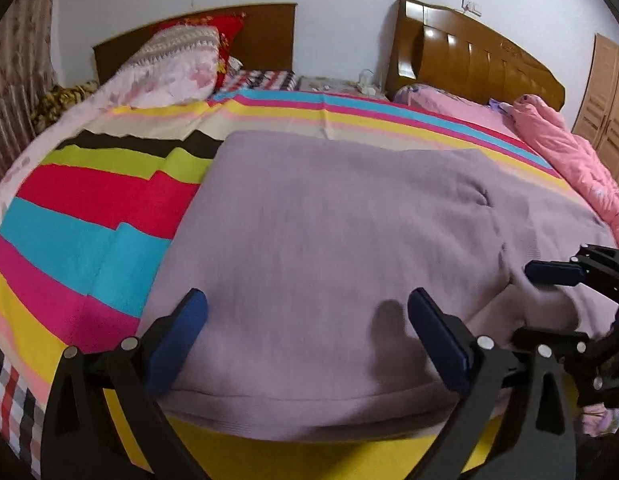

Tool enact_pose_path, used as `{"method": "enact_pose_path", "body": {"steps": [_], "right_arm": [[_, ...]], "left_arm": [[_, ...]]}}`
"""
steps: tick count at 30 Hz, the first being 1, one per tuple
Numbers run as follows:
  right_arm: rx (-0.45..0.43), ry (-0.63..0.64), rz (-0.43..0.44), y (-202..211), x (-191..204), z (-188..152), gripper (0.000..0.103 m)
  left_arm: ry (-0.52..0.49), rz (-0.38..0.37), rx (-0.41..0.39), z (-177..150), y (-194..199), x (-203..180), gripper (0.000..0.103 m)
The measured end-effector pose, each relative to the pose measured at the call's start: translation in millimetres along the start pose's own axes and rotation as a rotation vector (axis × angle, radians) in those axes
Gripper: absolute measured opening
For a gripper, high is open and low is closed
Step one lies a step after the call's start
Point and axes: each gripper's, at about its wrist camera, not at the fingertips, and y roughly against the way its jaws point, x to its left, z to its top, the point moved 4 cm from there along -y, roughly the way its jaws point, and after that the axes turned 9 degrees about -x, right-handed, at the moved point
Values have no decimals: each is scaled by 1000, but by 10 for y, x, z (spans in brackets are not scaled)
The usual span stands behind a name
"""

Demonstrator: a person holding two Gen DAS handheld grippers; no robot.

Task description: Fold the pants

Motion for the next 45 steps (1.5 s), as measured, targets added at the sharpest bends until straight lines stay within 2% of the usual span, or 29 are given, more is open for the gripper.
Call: {"method": "enact_pose_path", "body": {"steps": [2,5,8,9,10,11,12,13,14,16,17,18,19,20,21,22,23,25,26,27,28,29,31,34,37,39,41,45], "right_arm": [[13,-5,12,85,-53,97,62],[-31,64,16,172,-113,326,62],[-3,117,72,-39,-133,500,63],[20,121,84,-174,-180,519,63],[48,119,81,-254,-201,503,63],[88,115,88,-365,-247,445,63],[83,115,101,-380,-257,423,64],[56,111,120,-342,-262,396,64],[56,101,126,-313,-277,382,64],[43,80,147,-195,-335,407,64],[21,74,154,-121,-395,443,64],[-5,71,144,-60,-485,486,68],[-34,64,108,4,-649,543,71],[-45,54,75,13,-777,583,72],[-44,36,38,-27,-921,609,72],[-27,14,-14,-113,-1108,632,72],[2,1,-73,-193,-1259,625,72],[88,-41,-169,-366,-1551,519,75],[111,-69,-180,-430,-1667,440,79],[54,-105,-139,-418,-1771,379,84],[37,-130,-102,-396,-1818,364,83],[10,-179,-68,-333,-1891,373,83],[3,-234,-92,-325,-2022,358,84],[-22,-291,-55,-307,-2138,360,84],[-46,-325,-49,-288,-2196,375,83],[-72,-356,-83,-214,-2202,389,84],[-99,-399,-172,-14,-2233,374,84],[-126,-381,-195,345,-1996,247,88]], "left_arm": [[33,-44,-14,138,81,27,100],[94,-175,-57,574,162,53,101],[77,-239,5,928,-145,-20,101],[78,-261,41,979,-307,-39,101],[89,-268,109,976,-552,-31,101],[96,-234,172,934,-762,26,101],[108,-170,232,848,-962,101,100],[122,-158,235,803,-1045,142,101],[114,-165,195,826,-996,132,101],[117,-124,195,852,-896,119,101],[119,-115,159,913,-813,97,101],[118,-144,110,1009,-710,39,101],[111,-192,60,1132,-618,-50,101],[101,-211,24,1217,-570,-111,101],[79,-208,-12,1315,-586,-154,101],[24,-173,-46,1387,-646,-229,101],[-10,-153,-48,1410,-734,-265,101],[-57,-110,5,1311,-1029,-302,101],[-65,-75,38,1196,-1166,-278,101],[-57,-51,89,1063,-1292,-241,97],[-37,-22,169,1022,-1408,-216,96],[-32,-3,142,1066,-1378,-205,96],[-53,42,119,1075,-1360,-232,100],[-89,96,94,1051,-1322,-292,100],[-93,114,73,1044,-1301,-331,100],[-81,109,69,1070,-1287,-301,100],[-72,109,69,1105,-1294,-261,100],[-70,108,66,1105,-1312,-247,100]]}}
